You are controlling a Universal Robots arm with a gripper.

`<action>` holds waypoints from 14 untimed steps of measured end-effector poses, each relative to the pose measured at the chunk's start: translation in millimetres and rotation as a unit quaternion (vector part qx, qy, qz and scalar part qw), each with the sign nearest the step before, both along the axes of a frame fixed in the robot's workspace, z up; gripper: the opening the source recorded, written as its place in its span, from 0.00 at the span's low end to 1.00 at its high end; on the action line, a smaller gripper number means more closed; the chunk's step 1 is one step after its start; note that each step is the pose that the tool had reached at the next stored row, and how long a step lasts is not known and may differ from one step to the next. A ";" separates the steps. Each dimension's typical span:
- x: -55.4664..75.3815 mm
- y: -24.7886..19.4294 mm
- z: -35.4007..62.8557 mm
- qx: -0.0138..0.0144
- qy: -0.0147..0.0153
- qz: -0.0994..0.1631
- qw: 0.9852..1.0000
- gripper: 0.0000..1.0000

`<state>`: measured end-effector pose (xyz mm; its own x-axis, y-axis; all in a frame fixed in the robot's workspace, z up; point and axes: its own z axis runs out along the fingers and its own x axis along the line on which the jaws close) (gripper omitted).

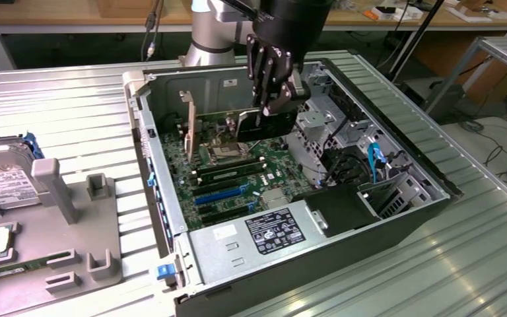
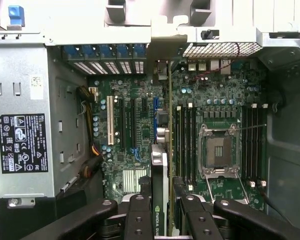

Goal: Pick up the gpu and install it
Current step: 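Insert the gpu into the slot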

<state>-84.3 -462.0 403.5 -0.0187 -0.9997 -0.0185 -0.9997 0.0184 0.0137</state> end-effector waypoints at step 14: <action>0.0 0.0 -6.0 0.000 0.000 -0.003 1.000 0.27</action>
